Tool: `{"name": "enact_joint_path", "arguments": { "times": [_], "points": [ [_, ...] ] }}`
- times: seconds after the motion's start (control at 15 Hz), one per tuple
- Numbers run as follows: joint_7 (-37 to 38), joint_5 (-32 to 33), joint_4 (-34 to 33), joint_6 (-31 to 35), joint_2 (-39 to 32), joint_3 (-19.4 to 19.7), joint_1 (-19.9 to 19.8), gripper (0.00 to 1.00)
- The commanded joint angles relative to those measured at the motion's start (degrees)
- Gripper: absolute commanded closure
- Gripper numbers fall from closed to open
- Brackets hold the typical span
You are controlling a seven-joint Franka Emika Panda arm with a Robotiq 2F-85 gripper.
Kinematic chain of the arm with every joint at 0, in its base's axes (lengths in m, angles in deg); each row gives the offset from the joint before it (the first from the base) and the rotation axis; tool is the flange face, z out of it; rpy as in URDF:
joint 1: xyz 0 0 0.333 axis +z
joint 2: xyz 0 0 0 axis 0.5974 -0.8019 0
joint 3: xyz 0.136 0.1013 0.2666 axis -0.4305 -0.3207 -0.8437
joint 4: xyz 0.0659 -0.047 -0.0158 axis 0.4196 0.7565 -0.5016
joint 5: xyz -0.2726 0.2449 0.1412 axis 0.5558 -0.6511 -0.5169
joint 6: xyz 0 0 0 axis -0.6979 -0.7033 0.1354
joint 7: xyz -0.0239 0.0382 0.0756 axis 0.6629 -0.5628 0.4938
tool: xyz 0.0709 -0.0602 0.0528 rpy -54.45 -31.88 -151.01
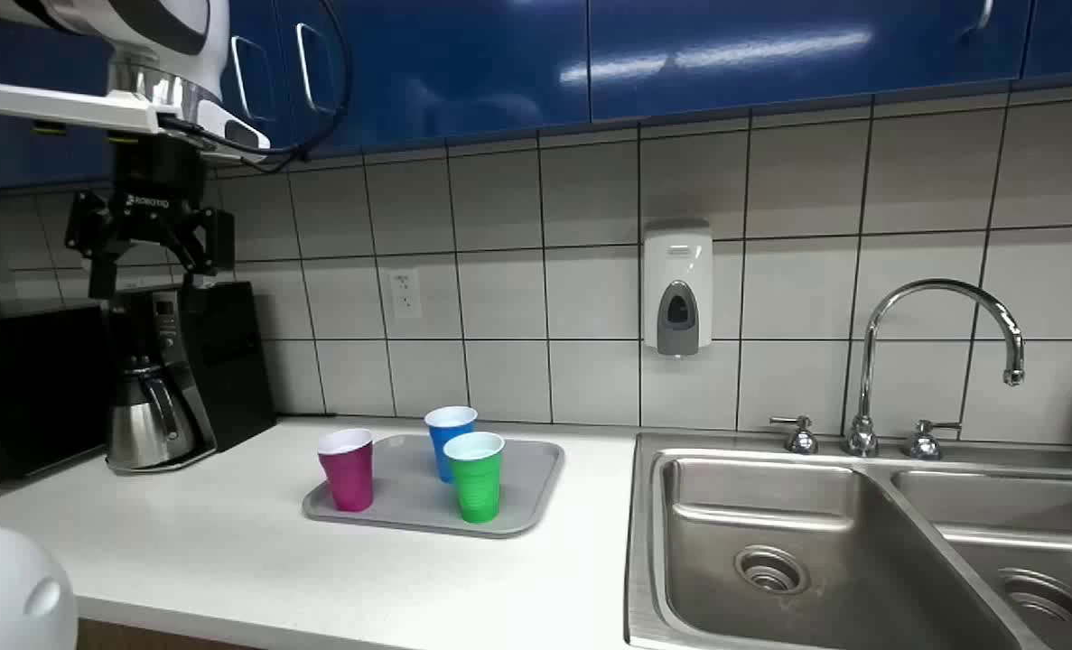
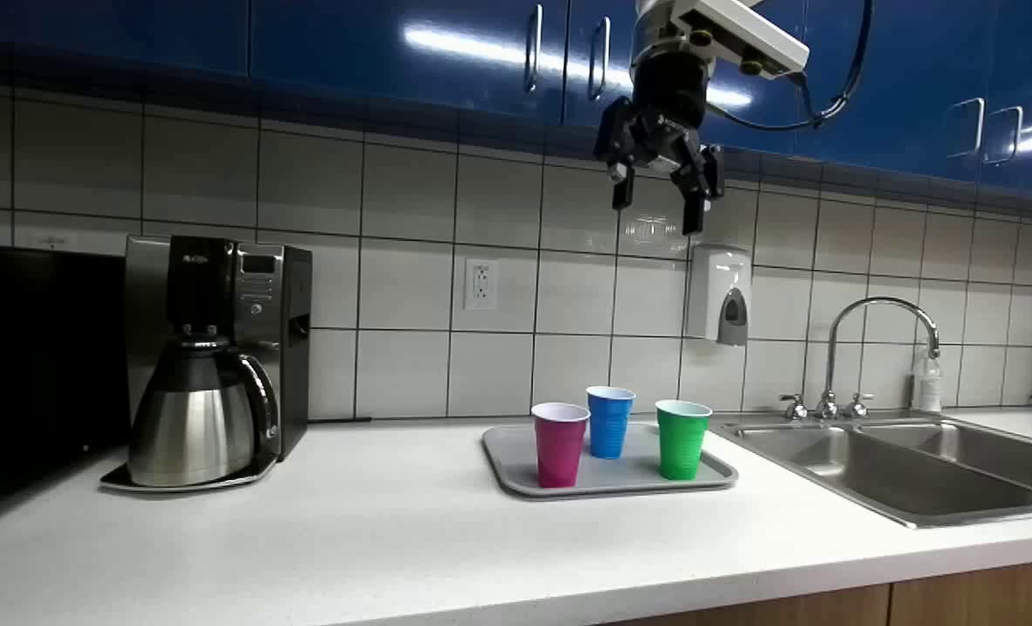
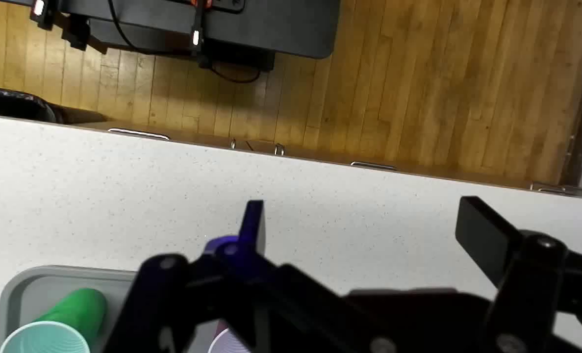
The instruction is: Remove the cups from the tray
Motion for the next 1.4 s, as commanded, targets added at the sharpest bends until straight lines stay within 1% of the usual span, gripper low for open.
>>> {"name": "enact_joint_path", "arguments": {
  "times": [0.0, 0.33, 0.67, 1.0, 1.33],
  "points": [
    [-0.3, -0.2, -0.2, -0.2, 0.0, -0.7, -0.9, 0.0],
    [-0.3, -0.2, -0.2, -0.2, 0.0, -0.7, -0.9, 0.0],
    [-0.6, 1.9, 1.2, 3.1, -0.4, -1.8, -0.8, 0.0],
    [-0.9, 3.5, 3.1, 8.8, -1.3, -2.5, -0.7, 0.0],
    [-1.7, 5.1, 4.7, 14.4, -3.2, -2.3, -0.7, 0.0]
  ]
}}
